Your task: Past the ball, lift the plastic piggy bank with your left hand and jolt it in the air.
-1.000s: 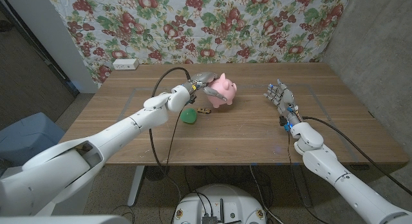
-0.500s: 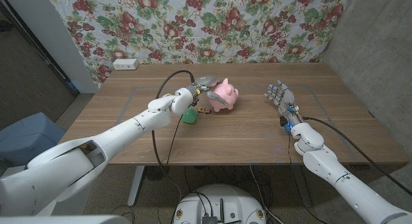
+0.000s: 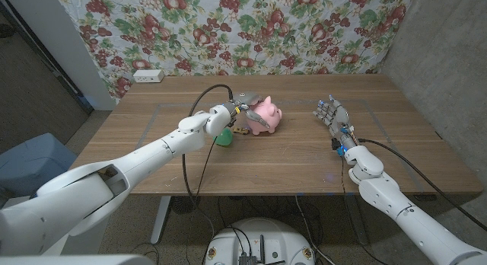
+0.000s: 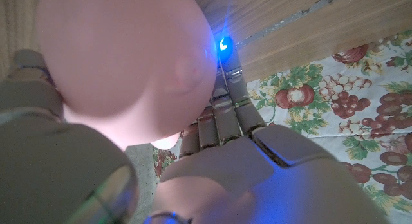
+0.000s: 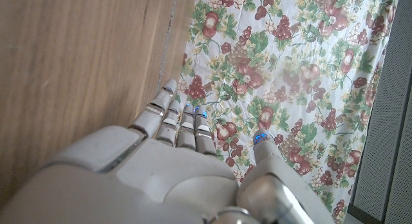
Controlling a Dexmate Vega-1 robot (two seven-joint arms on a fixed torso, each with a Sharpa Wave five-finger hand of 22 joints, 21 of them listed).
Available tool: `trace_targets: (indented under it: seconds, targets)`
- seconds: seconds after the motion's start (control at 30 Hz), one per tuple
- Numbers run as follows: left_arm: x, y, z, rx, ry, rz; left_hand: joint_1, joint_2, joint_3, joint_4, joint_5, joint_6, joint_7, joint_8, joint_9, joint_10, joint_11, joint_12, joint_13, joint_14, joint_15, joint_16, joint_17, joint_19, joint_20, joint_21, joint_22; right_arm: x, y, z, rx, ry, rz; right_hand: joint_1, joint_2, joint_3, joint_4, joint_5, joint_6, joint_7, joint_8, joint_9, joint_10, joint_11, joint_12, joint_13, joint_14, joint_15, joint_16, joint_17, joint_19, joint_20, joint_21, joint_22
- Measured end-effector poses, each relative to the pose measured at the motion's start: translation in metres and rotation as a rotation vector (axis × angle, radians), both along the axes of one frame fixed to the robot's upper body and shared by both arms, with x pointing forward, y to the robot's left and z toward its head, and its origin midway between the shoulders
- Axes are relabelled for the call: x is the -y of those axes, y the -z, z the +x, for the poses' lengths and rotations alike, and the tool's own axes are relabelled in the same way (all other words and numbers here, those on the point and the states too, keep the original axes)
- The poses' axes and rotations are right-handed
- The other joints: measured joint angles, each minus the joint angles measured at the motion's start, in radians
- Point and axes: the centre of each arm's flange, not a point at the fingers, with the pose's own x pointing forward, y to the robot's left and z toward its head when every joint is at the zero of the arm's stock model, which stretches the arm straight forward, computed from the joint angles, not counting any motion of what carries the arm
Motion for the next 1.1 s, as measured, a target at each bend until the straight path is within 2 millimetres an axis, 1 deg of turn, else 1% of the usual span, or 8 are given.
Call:
trace_targets:
  seconds: [0.27, 0.43, 0.6, 0.7, 0.83, 0.93, 1.03, 1.1]
  targets:
    - [0.0019, -0.0018, 0.0014, 0.002, -0.02, 0.033, -0.001, 0.001, 0.0, 0.0, -0.02, 0.0, 0.0, -0.04, -0.013, -0.016, -0.016, -0.005, -0.014, -0.023, -0.023, -0.021, -0.009, -0.03, -0.011, -0.026, -0.005, 0.0009, -0.0009, 0.0025, -0.001, 0.0, 0.002, 0.0, 0.0, 0.0, 0.0, 0.0, 0.0, 0.0, 0.0, 0.0, 0.0, 0.0, 0.0, 0.0, 0.0, 0.0, 0.0, 0.0, 0.0, 0.0, -0.004, 0.0]
    - [0.0032, -0.0033, 0.0021, 0.002, -0.031, 0.05, -0.07, 0.07, 0.001, -0.001, -0.045, 0.008, 0.0, -0.083, -0.033, -0.035, -0.035, -0.006, -0.041, -0.043, -0.054, -0.05, -0.026, -0.032, -0.013, -0.062, -0.01, 0.0008, -0.0015, 0.004, -0.001, -0.001, 0.003, 0.0, 0.0, 0.0, 0.0, 0.0, 0.0, 0.0, 0.0, 0.0, 0.0, 0.0, 0.0, 0.0, 0.0, 0.0, 0.0, 0.0, 0.0, 0.0, -0.004, 0.0]
    - [0.0035, -0.0043, 0.0033, 0.002, -0.038, 0.057, -0.127, 0.127, -0.029, 0.029, -0.072, 0.007, 0.0, -0.127, -0.057, -0.045, -0.045, -0.009, -0.072, -0.055, -0.088, -0.07, -0.04, -0.049, -0.008, -0.107, -0.01, 0.0013, -0.0022, 0.006, -0.002, 0.0, 0.003, 0.0, 0.0, 0.0, 0.0, 0.0, 0.0, 0.0, 0.0, 0.0, 0.0, 0.0, 0.0, 0.0, 0.0, 0.0, 0.0, 0.0, 0.0, 0.0, -0.004, 0.0]
    - [0.0037, -0.0044, 0.0038, 0.003, -0.041, 0.06, -0.127, 0.127, -0.047, 0.047, -0.088, 0.012, -0.006, -0.15, -0.069, -0.057, -0.057, -0.008, -0.088, -0.068, -0.108, -0.078, -0.047, -0.063, -0.008, -0.131, -0.01, 0.0012, -0.003, 0.0068, -0.001, 0.0, 0.003, 0.0, 0.0, 0.0, 0.0, 0.0, 0.0, 0.0, 0.0, 0.0, 0.0, 0.0, 0.0, 0.0, 0.0, 0.0, 0.0, 0.0, 0.0, 0.0, -0.004, 0.0]
    - [0.0039, -0.0045, 0.0043, 0.005, -0.042, 0.059, -0.136, 0.136, -0.066, 0.066, -0.102, 0.012, -0.006, -0.167, -0.079, -0.062, -0.063, -0.008, -0.106, -0.071, -0.115, -0.085, -0.051, -0.078, -0.009, -0.159, -0.01, 0.0012, -0.0033, 0.0075, -0.001, 0.0, 0.003, 0.0, 0.0, 0.0, 0.0, 0.0, 0.0, 0.0, 0.0, 0.0, 0.0, 0.0, 0.0, 0.0, 0.0, 0.0, 0.0, 0.0, 0.0, 0.0, -0.004, 0.0]
    - [0.0033, -0.0054, 0.0045, 0.013, -0.045, 0.054, -0.138, 0.138, -0.076, 0.076, -0.109, 0.027, -0.021, -0.178, -0.084, -0.05, -0.075, -0.012, -0.116, -0.059, -0.127, -0.091, -0.056, -0.104, -0.006, -0.185, -0.01, 0.0013, -0.0045, 0.0088, -0.001, 0.001, 0.004, 0.0, 0.0, 0.0, 0.0, 0.0, 0.0, 0.0, 0.0, 0.0, 0.0, 0.0, 0.0, 0.0, 0.0, 0.0, 0.0, 0.0, 0.0, 0.0, -0.004, 0.0]
    - [0.0029, -0.006, 0.0047, 0.018, -0.047, 0.05, -0.138, 0.138, -0.08, 0.08, -0.113, 0.03, -0.024, -0.189, -0.089, -0.046, -0.079, -0.016, -0.125, -0.055, -0.131, -0.099, -0.061, -0.127, -0.004, -0.205, -0.009, 0.0011, -0.0051, 0.0095, -0.001, 0.001, 0.004, 0.0, 0.0, 0.0, 0.0, 0.0, 0.0, 0.0, 0.0, 0.0, 0.0, 0.0, 0.0, 0.0, 0.0, 0.0, 0.0, 0.0, 0.0, 0.0, -0.004, 0.0]
    - [0.0019, -0.0072, 0.0049, 0.025, -0.049, 0.044, -0.138, 0.138, -0.086, 0.086, -0.117, 0.046, -0.04, -0.199, -0.089, -0.041, -0.092, -0.016, -0.132, -0.054, -0.144, -0.104, -0.066, -0.144, 0.0, -0.224, -0.008, 0.001, -0.0051, 0.0095, 0.0, 0.001, 0.003, 0.0, 0.0, 0.0, 0.0, 0.0, 0.0, 0.0, 0.0, 0.0, 0.0, 0.0, 0.0, 0.0, 0.0, 0.0, 0.0, 0.0, 0.0, 0.0, -0.004, 0.0]
